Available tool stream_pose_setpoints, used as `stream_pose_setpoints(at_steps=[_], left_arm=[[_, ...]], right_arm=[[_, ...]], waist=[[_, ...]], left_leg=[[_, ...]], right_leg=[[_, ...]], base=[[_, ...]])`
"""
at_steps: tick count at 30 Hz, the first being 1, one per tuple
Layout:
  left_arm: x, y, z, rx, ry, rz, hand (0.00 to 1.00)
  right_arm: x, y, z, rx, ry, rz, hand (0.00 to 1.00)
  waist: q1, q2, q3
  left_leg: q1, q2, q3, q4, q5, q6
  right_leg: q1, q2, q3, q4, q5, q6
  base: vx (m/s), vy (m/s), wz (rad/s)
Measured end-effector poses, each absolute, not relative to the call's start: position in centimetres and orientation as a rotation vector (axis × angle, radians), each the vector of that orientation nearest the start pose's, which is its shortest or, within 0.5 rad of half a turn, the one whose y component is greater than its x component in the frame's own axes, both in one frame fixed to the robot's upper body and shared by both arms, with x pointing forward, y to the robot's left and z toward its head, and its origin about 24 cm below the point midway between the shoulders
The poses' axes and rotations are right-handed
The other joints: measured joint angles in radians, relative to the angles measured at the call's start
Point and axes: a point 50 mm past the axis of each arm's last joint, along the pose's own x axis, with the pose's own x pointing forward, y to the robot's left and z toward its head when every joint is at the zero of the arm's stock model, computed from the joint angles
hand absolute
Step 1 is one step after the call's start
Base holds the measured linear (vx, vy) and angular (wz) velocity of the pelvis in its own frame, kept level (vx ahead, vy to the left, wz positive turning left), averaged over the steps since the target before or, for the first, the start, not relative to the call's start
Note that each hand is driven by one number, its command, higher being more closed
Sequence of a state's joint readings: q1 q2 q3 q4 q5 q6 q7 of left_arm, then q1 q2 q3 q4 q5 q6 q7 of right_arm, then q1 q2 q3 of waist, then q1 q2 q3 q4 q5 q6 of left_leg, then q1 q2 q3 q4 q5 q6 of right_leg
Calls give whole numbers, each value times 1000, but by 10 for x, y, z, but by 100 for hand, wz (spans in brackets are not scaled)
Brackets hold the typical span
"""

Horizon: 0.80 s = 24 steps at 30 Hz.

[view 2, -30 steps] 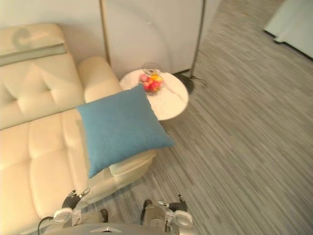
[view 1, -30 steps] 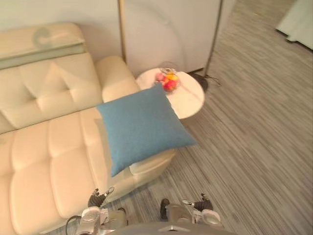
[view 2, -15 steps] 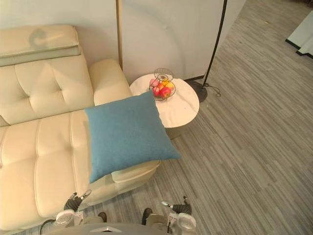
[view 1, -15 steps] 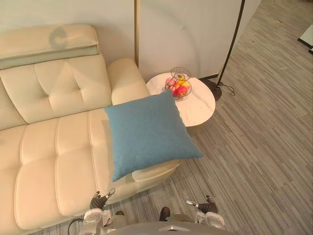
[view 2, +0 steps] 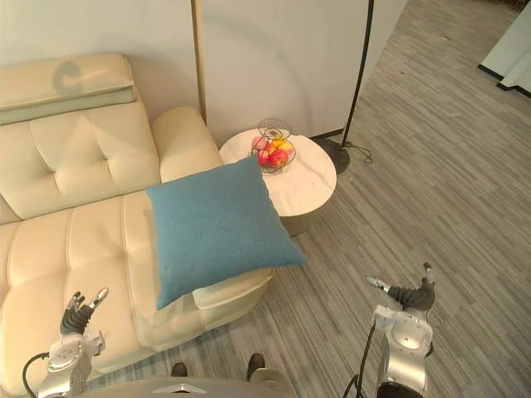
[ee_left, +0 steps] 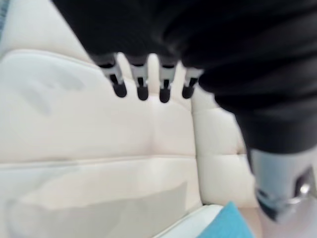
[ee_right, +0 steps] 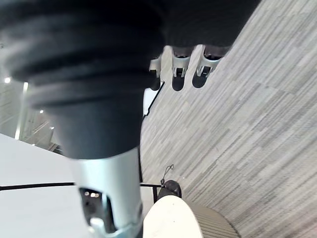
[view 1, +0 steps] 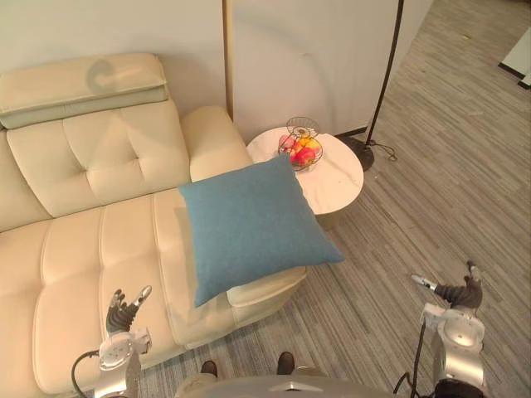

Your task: Pick up cushions and gather them together orderly.

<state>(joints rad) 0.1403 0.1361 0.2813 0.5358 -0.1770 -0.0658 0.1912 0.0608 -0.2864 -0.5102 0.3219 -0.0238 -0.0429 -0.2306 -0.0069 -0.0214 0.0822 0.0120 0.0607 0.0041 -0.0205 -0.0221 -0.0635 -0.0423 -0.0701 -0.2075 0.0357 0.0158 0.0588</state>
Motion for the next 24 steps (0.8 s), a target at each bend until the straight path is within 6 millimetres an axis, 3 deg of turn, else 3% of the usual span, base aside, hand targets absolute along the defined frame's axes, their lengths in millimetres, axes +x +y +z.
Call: stream_pose_setpoints(at_steps=[4, 9, 12, 17, 20, 24], left_arm=[[182, 258, -68, -74, 463, 566, 0], [236, 222, -36, -132, 299, 422, 0], [259, 201, -20, -139, 237, 345, 0], [281, 180, -5, -127, 190, 257, 0], [289, 171, -7, -109, 216, 222, 0], [309, 154, 7, -76, 187, 155, 0]], right_arm=[[220, -336, 33, -278, 132, -709, 0], [283, -297, 88, -272, -99, -556, 0], [310, -271, 116, -243, -200, -473, 0], [335, -246, 154, -206, -316, -386, 0], [344, -246, 161, -183, -314, -383, 0], [357, -237, 174, -170, -327, -381, 0]], waist=[[-2, 2, 14], [14, 18, 103], [21, 18, 144], [31, 19, 209], [33, 18, 227], [30, 20, 283]], left_leg=[[-75, -2, -31, 2, 27, -3], [-172, -2, -54, 46, 39, -7], [-225, -3, -57, 60, 50, -9], [-291, -3, -59, 71, 70, -11], [-313, -3, -63, 70, 87, -15], [-351, -3, -71, 63, 109, -20]], right_leg=[[-62, -3, -26, 7, 13, -10], [-146, -7, -41, 56, 14, -20], [-211, -11, -38, 97, 8, -28], [-295, -17, -30, 155, 0, -39], [-334, -20, -29, 179, 0, -40], [-373, -21, -27, 198, 4, -46]], base=[[-12, -13, 22], [-57, -27, 16], [-85, -29, 5], [-97, -25, 1], [-45, -21, 5], [-115, -23, 6]])
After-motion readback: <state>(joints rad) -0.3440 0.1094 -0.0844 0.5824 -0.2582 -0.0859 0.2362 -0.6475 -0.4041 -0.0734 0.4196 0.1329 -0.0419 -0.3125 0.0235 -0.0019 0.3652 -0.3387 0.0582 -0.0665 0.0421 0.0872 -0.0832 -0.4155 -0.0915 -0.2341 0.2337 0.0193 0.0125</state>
